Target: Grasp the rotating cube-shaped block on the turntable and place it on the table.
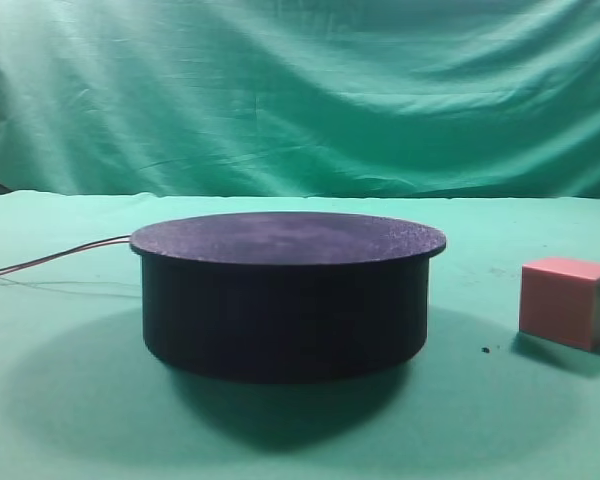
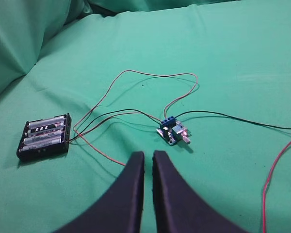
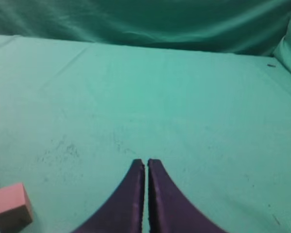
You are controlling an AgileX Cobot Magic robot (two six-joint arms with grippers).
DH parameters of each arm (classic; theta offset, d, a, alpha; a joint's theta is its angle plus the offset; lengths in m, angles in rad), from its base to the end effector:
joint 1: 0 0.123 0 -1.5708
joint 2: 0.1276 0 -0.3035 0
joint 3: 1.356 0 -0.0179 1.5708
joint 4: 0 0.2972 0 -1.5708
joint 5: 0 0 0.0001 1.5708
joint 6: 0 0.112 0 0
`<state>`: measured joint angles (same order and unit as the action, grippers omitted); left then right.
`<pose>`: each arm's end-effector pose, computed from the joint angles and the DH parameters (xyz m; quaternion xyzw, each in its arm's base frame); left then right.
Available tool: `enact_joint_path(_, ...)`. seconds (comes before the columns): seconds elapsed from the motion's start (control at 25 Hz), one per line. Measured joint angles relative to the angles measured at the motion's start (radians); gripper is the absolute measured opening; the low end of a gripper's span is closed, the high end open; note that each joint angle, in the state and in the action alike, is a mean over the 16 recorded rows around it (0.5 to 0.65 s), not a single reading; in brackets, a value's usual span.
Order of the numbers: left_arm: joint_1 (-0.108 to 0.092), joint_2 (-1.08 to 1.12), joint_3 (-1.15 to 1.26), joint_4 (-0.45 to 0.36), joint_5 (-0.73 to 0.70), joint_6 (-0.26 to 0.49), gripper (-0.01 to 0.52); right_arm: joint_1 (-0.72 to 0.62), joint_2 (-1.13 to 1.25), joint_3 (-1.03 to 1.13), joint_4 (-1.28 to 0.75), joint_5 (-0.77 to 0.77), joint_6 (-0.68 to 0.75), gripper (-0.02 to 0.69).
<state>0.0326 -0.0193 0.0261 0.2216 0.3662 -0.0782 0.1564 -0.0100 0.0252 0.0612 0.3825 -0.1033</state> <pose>0.1001 0.0121 0.1668 0.0148 0.7977 0.0800 0.5975 0.0987 0.0182 0.1636 -0.0885 0.8029 0.0416 0.5881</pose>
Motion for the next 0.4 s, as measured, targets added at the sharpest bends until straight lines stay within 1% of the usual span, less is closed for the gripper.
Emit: enact_joint_path(0.4,0.0,0.0,0.0,0.0,0.0,0.0,0.0,0.0,0.0,0.001,0.001,0.004,0.0,0.0)
